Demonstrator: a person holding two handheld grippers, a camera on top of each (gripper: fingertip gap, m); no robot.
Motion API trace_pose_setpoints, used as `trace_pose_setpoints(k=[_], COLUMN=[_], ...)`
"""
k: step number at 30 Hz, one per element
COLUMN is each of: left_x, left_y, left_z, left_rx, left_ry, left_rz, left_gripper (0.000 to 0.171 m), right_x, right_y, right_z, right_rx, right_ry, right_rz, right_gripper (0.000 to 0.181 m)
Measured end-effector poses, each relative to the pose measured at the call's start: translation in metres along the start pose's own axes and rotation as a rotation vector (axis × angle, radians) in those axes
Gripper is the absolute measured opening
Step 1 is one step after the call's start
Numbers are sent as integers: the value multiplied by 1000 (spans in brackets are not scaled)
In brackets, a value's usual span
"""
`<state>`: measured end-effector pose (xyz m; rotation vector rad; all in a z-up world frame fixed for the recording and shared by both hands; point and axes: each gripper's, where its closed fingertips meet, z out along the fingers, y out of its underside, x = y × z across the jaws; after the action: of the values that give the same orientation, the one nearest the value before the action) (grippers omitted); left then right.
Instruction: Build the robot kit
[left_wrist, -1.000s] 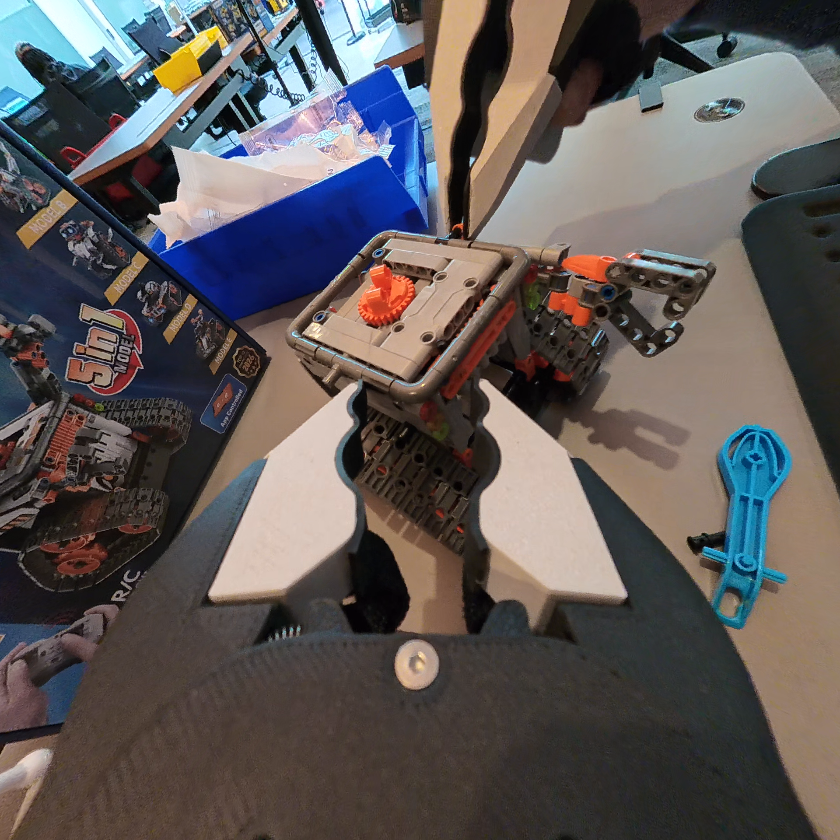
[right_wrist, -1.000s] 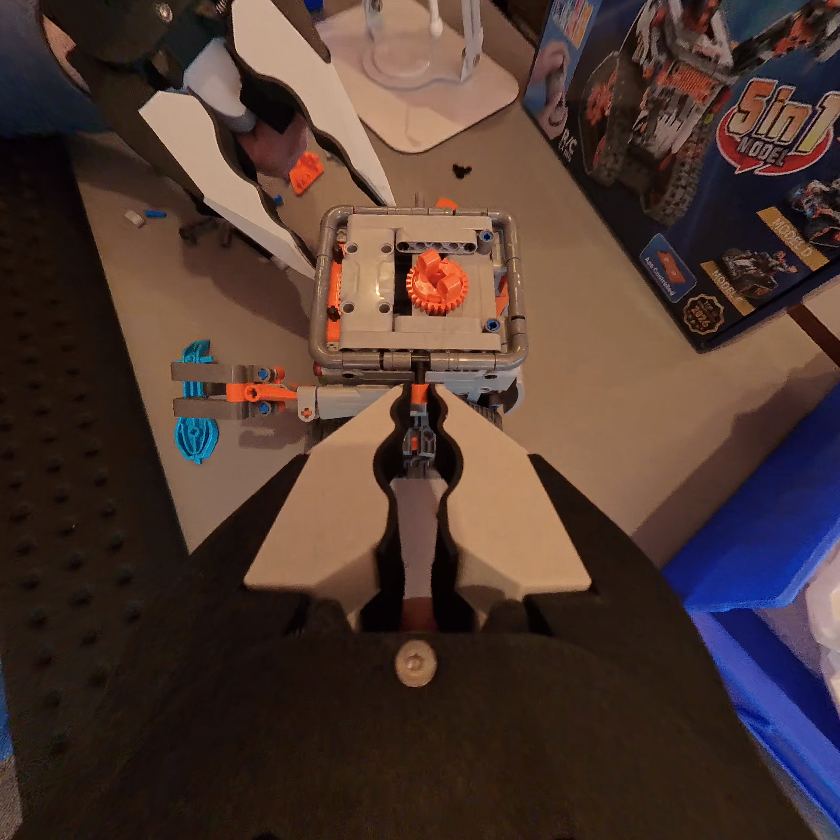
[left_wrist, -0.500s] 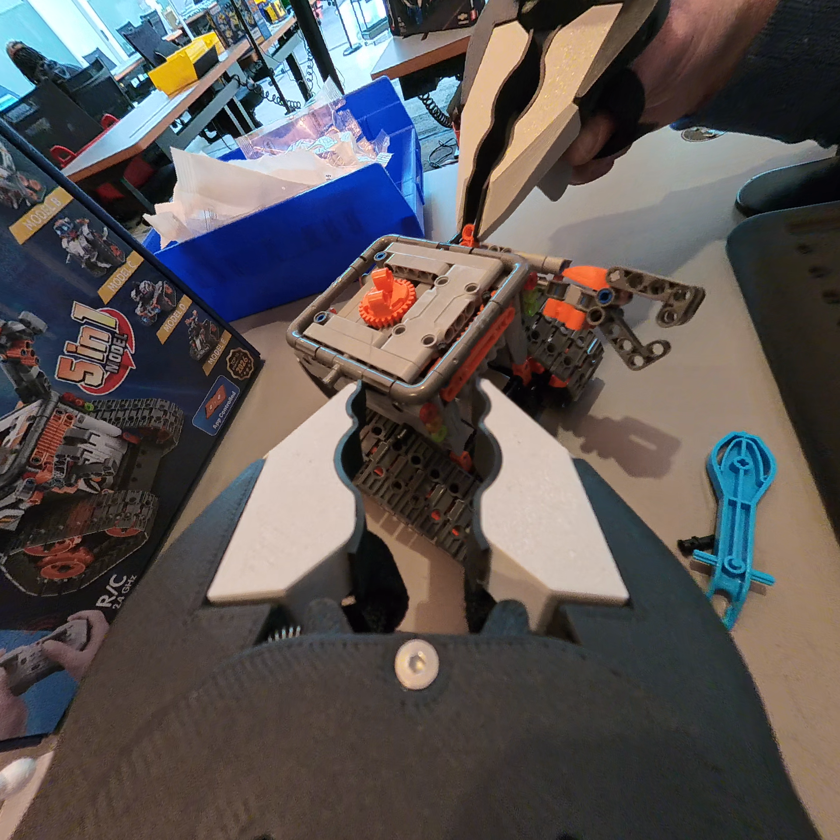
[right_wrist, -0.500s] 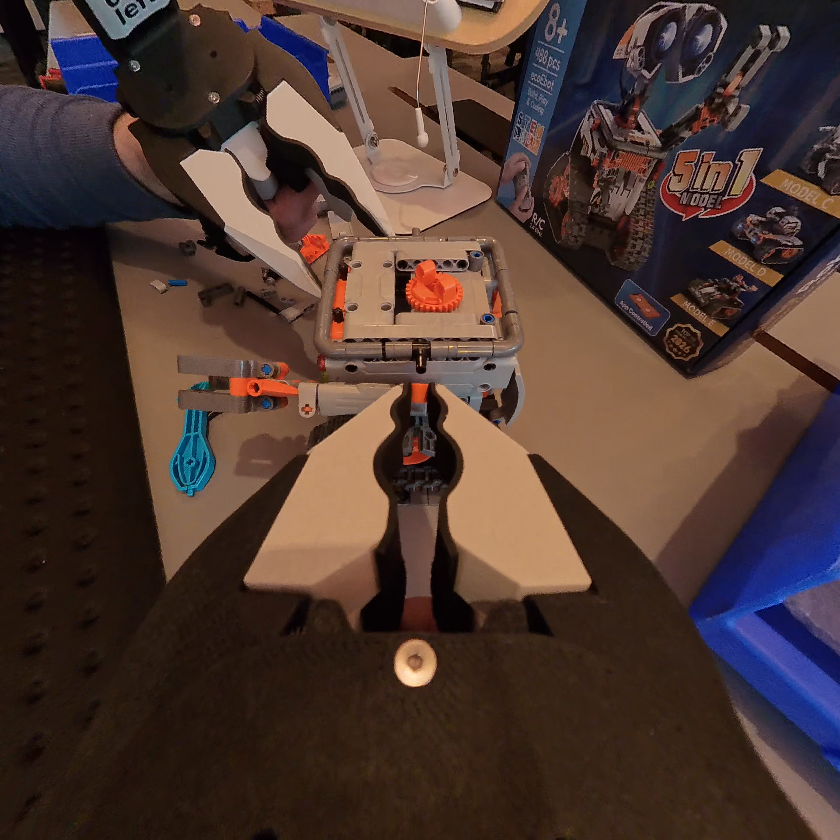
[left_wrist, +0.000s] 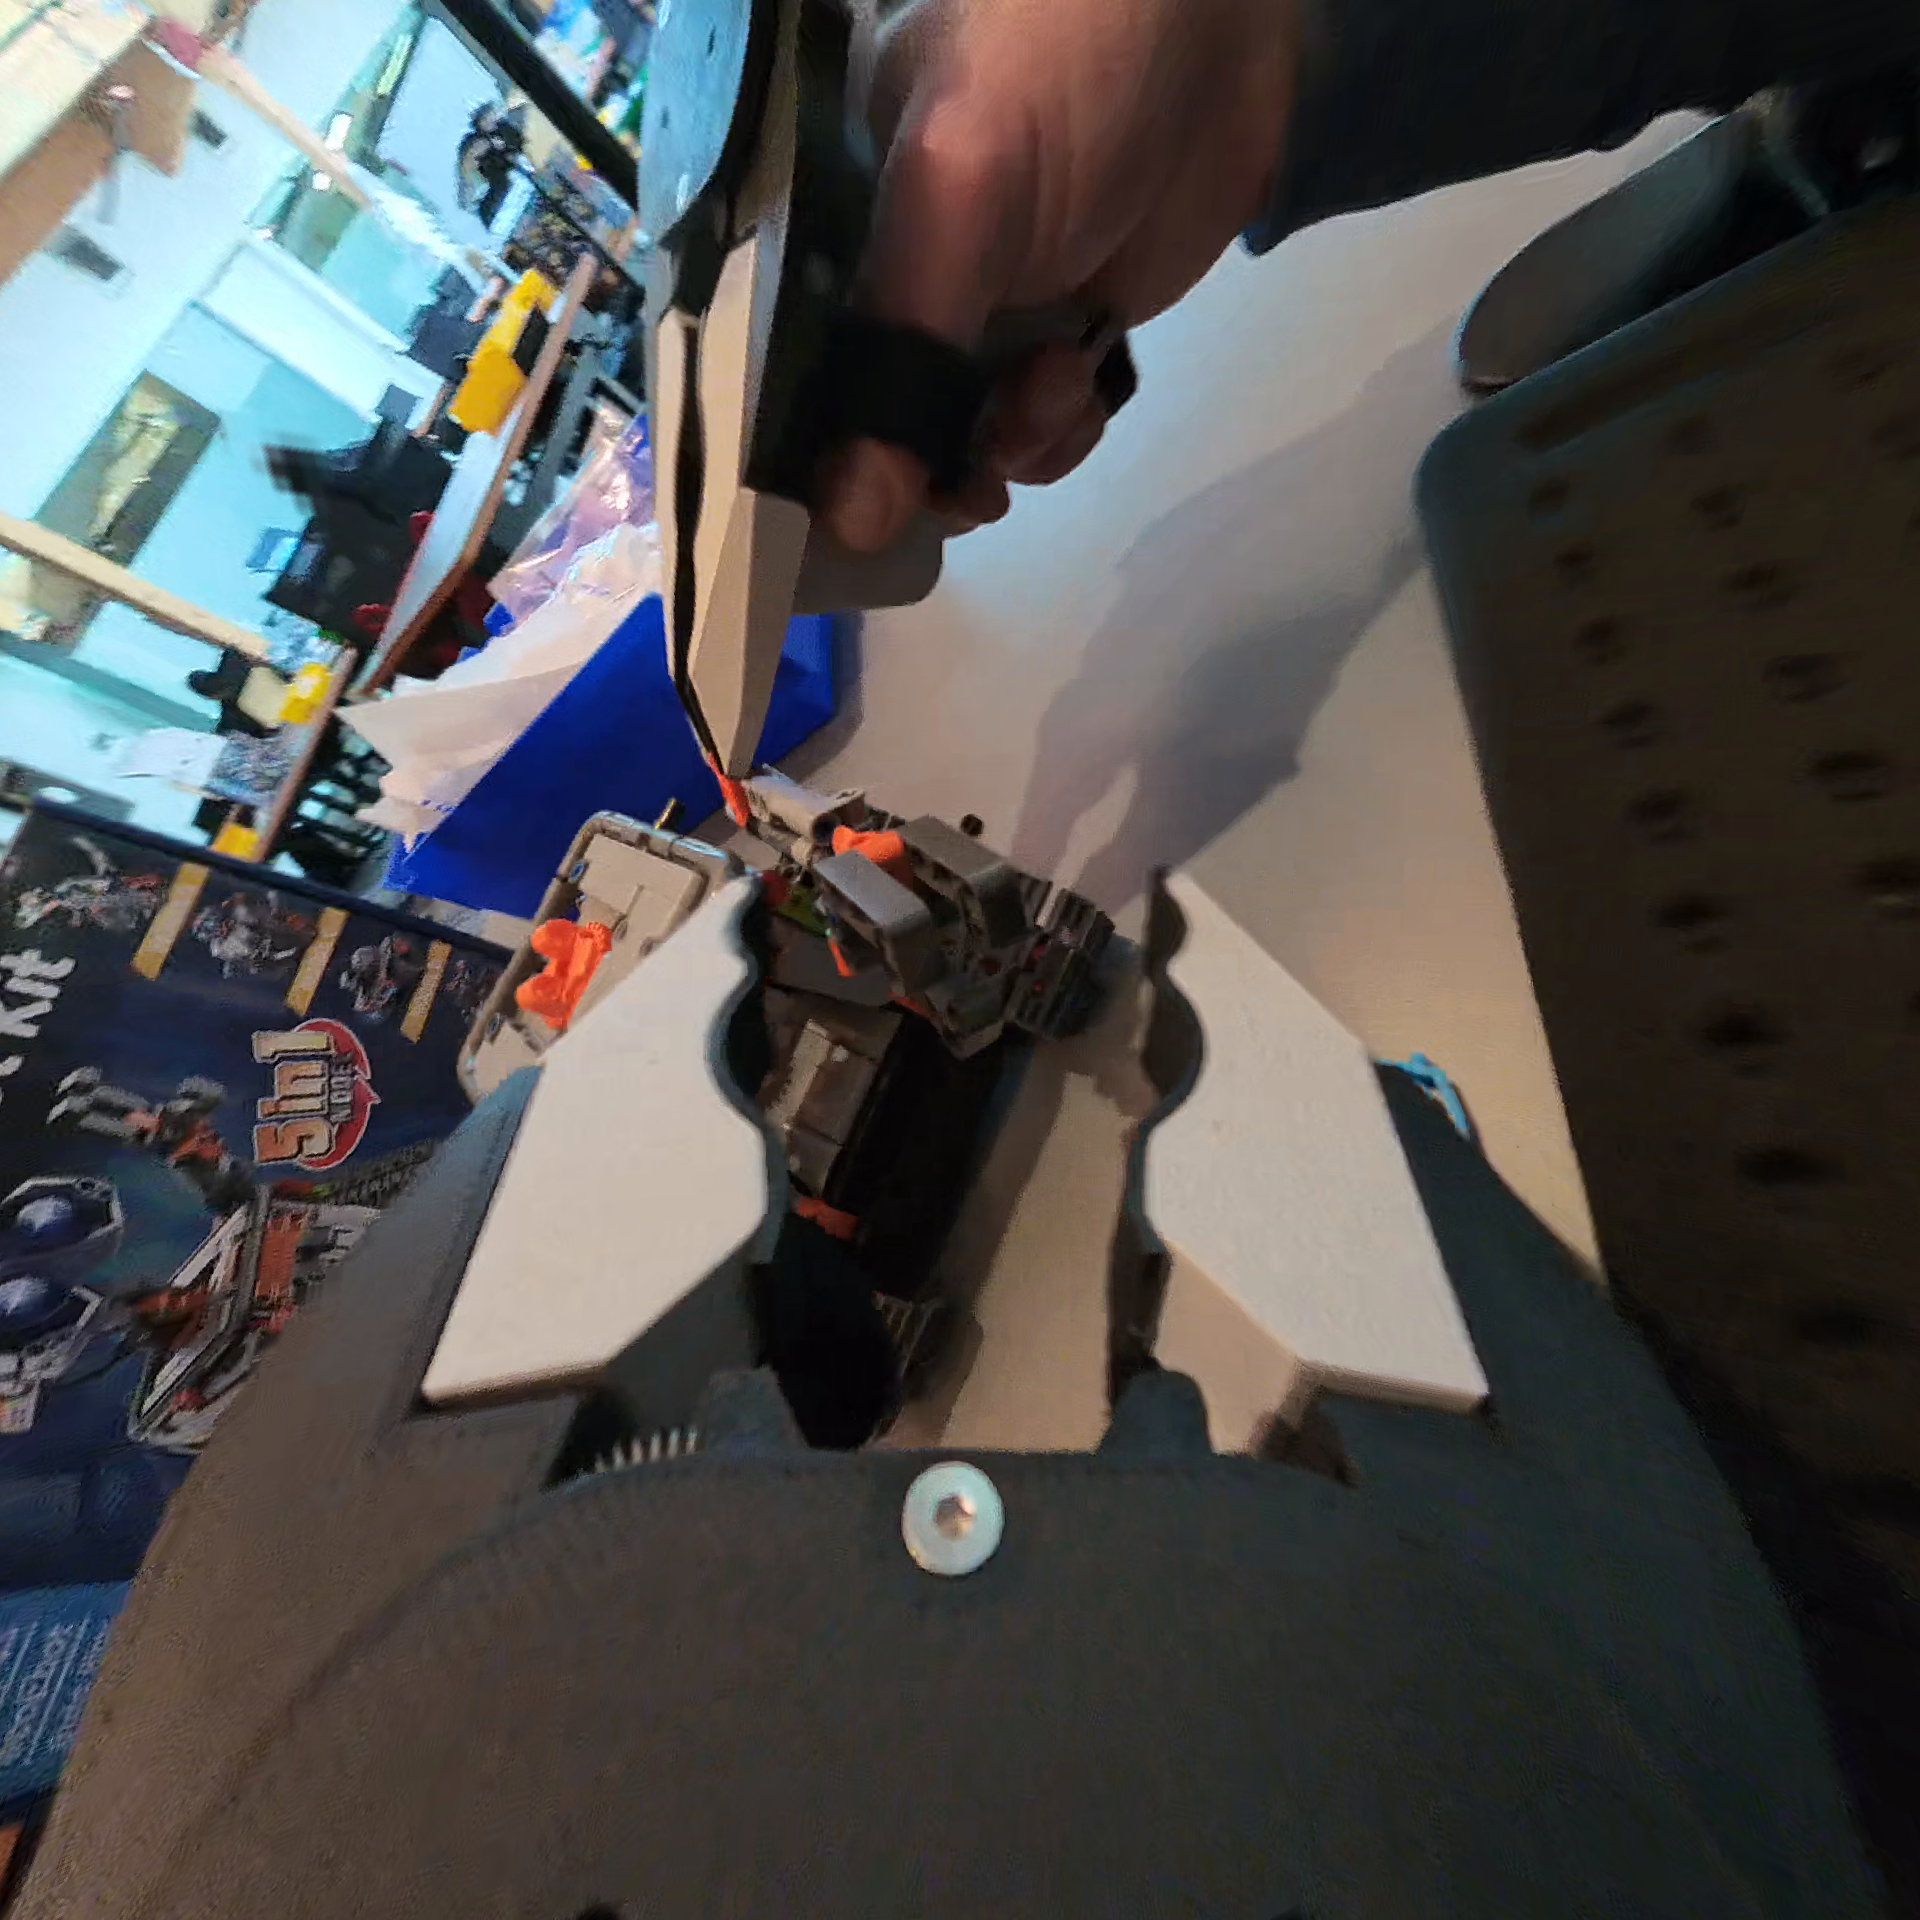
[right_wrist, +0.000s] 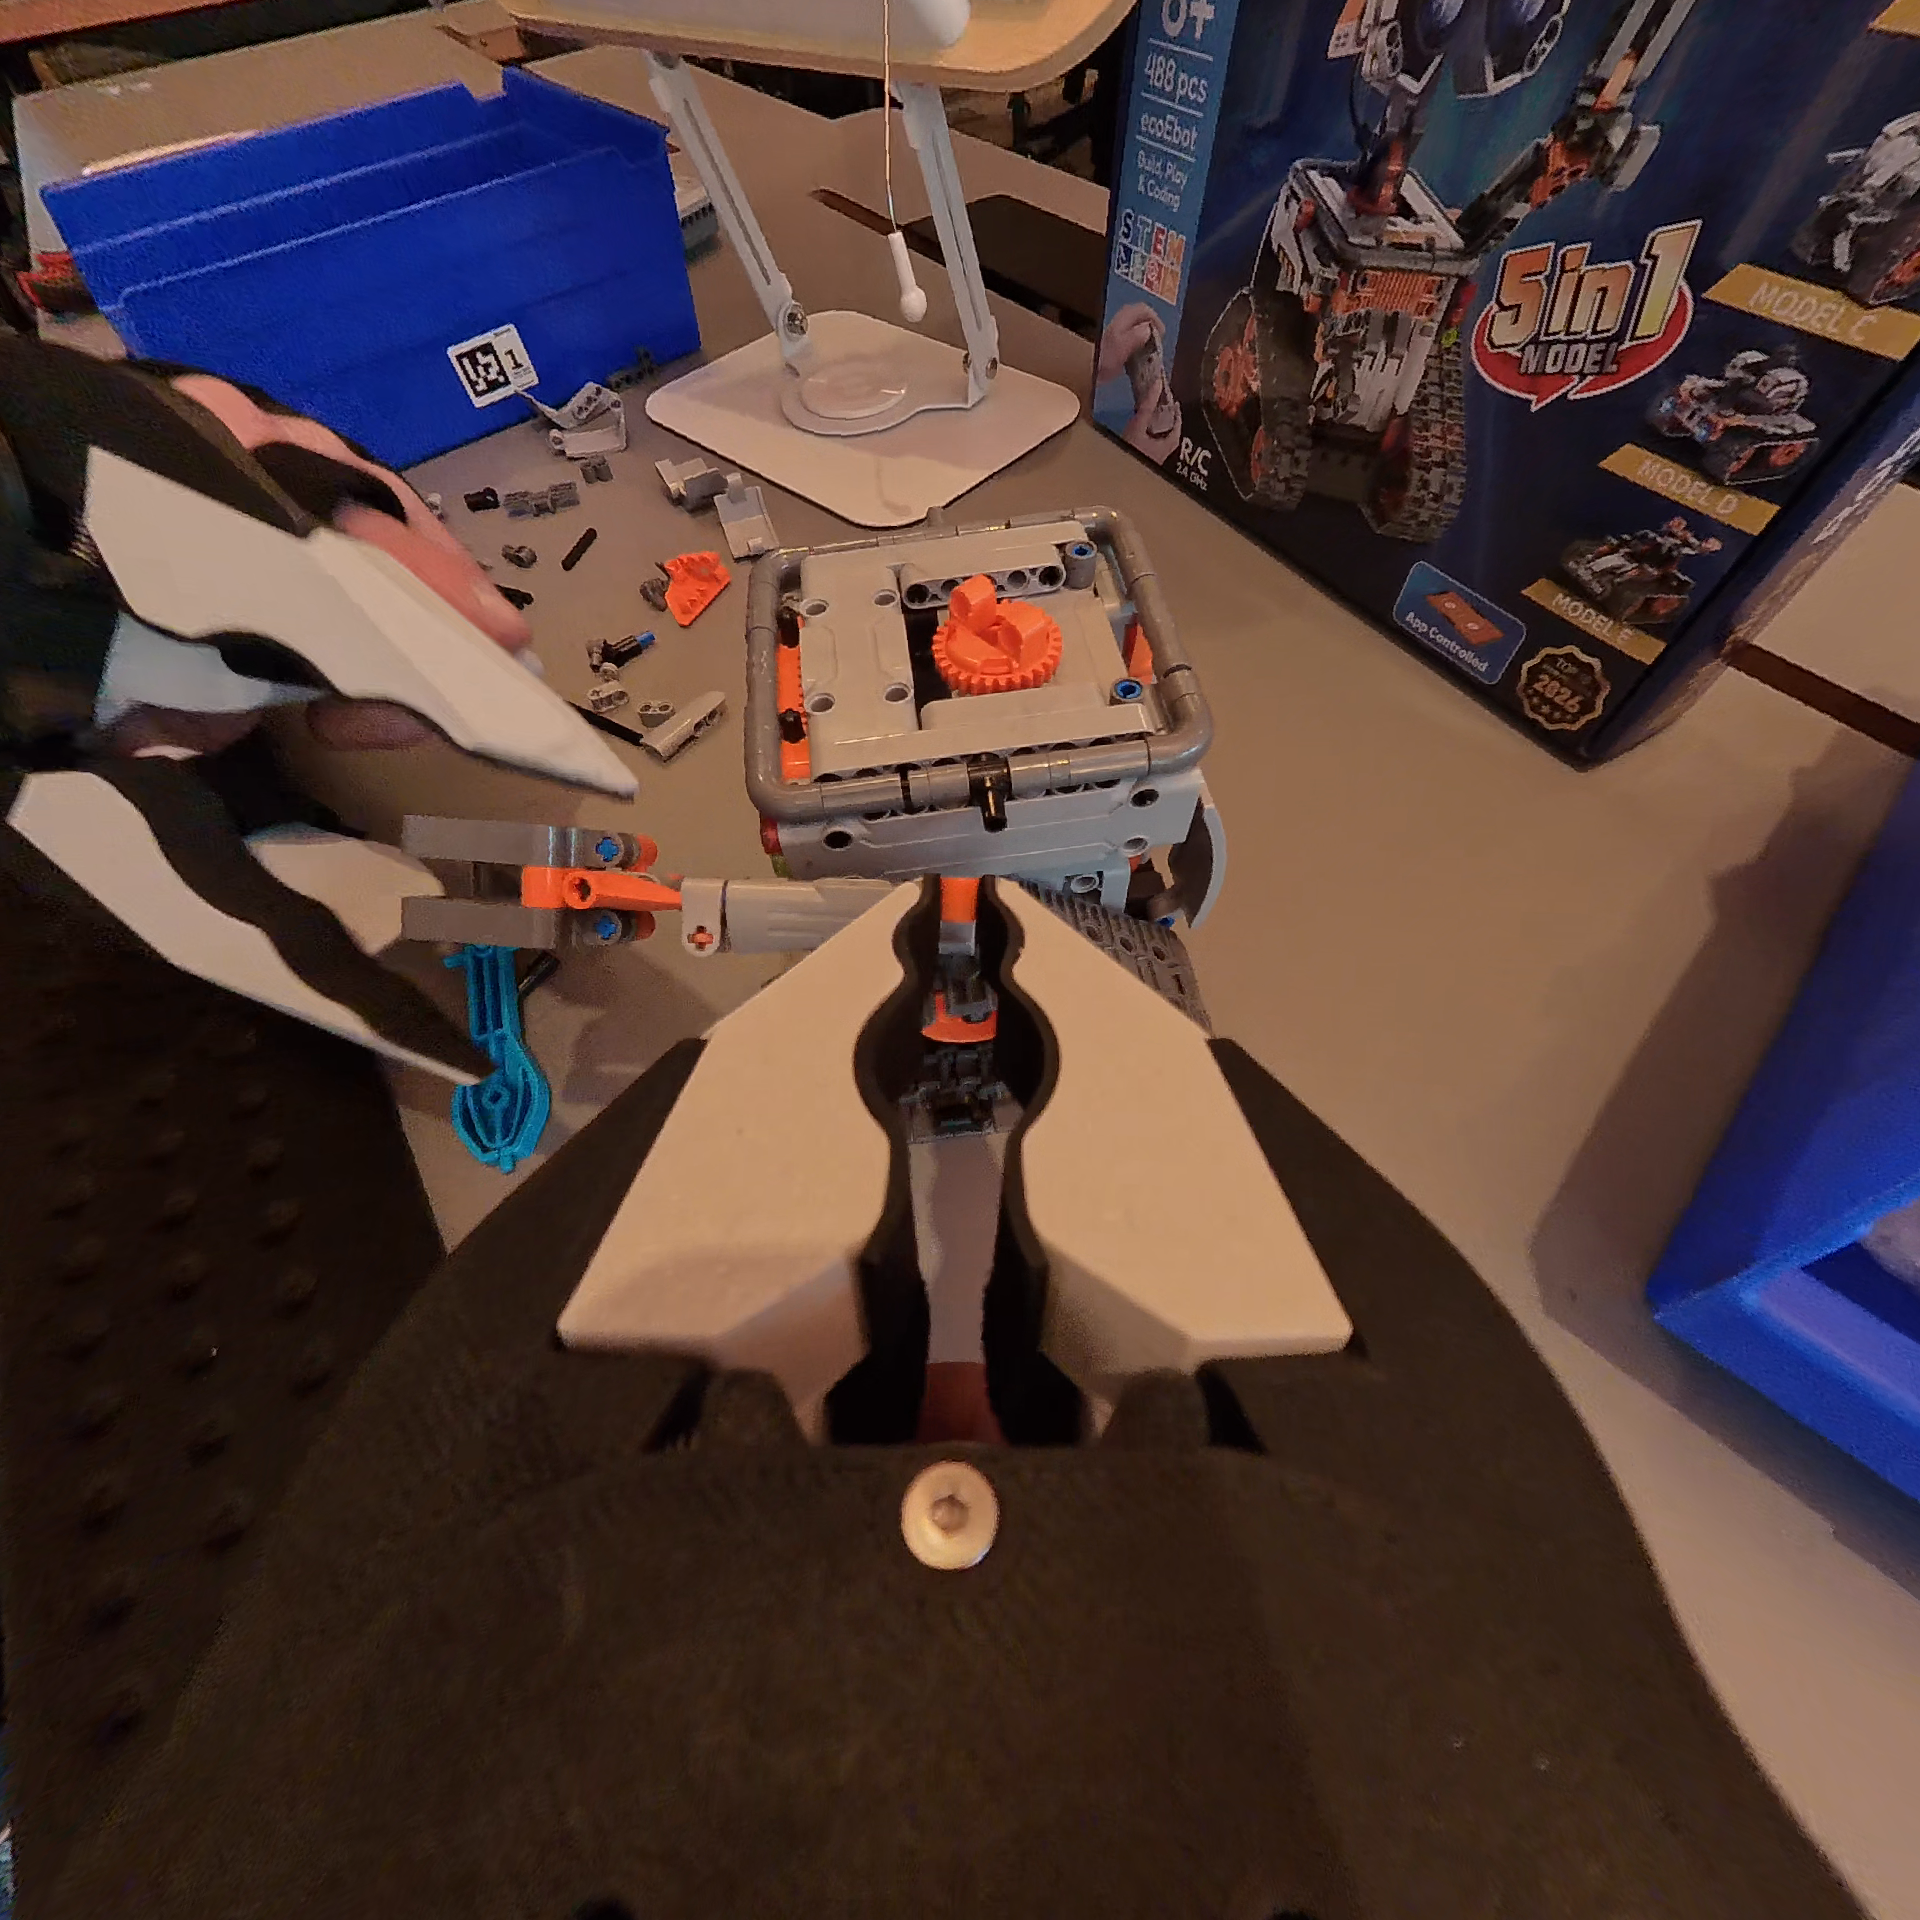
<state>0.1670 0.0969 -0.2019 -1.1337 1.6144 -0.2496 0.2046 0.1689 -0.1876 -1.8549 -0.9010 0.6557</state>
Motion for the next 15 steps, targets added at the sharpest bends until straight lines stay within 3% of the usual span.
trace_pose_setpoints(k=[1, 3, 15], left_x=[-2, -6, -12], left_y=[2, 4, -3], left_z=[4, 8, 5], left_rx=[4, 2, 103], left_ry=[-24, -50, -66], left_rz=[-13, -35, -193], left_gripper=[52, 38, 31], right_x=[-1, -1, 6], right_y=[1, 2, 0], right_z=[1, 2, -5], right_rx=[0, 4, 102], right_ry=[1, 4, -2], right_rz=[2, 9, 5], right_gripper=[4, 4, 15])
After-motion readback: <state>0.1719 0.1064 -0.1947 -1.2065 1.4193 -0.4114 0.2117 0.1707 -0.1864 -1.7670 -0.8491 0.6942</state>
